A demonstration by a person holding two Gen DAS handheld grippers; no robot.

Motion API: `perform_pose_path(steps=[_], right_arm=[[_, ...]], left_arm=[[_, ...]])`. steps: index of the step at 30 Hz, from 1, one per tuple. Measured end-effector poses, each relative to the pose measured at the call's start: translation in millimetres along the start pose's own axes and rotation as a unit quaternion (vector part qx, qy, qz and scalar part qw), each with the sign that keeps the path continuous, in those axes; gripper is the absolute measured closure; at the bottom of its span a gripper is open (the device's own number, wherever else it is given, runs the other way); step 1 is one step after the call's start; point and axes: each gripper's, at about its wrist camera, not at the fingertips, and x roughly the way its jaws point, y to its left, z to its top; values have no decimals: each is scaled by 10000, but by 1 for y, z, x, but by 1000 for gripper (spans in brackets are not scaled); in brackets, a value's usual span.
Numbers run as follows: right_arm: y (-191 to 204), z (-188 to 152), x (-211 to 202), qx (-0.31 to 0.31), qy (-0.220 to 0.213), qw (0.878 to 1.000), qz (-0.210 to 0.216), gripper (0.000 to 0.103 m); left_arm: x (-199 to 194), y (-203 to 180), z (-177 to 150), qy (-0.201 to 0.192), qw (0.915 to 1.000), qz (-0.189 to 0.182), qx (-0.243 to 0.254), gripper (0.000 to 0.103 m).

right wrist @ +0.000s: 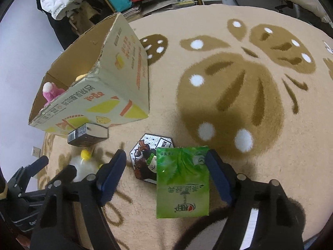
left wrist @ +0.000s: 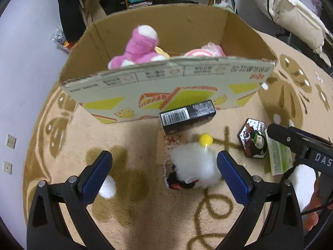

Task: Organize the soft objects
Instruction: 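Close the left tool on the white fluffy toy while the right tool grasps the green tissue packet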

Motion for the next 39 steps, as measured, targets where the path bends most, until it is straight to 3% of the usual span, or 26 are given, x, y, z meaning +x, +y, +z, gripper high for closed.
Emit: perform_pose_path(steps=[4, 6, 14, 18, 21, 28, 32, 39], right_arm=[[-2, 1, -1, 63, -20, 10000, -8, 21], [-3, 1, 0, 82, -7, 9999, -101, 28], [-3, 0, 12, 56, 207, 9997, -127, 40], [1, -3, 18, -12, 293, 9995, -127, 41], [2, -4, 20, -17, 312, 9994, -120, 41], [1, -4, 22, 22, 321, 9994, -133, 41], [1, -2, 25, 68, 329, 9994, -124, 41], [3, -2, 27, 11, 347, 9992, -173, 41]], left_arm=[[7, -4, -1, 85, 10000, 9, 24, 4], [10, -6, -2, 134, 9999, 19, 54, 4], [15, -8, -3, 217, 9997, 121, 79, 4], [17, -6, -3, 253, 9994, 244, 75, 5], [21, -6, -4, 329, 9990, 275, 87, 13], [27, -11, -5, 368, 9979, 448, 274, 15], [33, -22, -9, 525, 9966, 410, 479, 25], [35, -39, -12, 468, 9955, 282, 780, 59]])
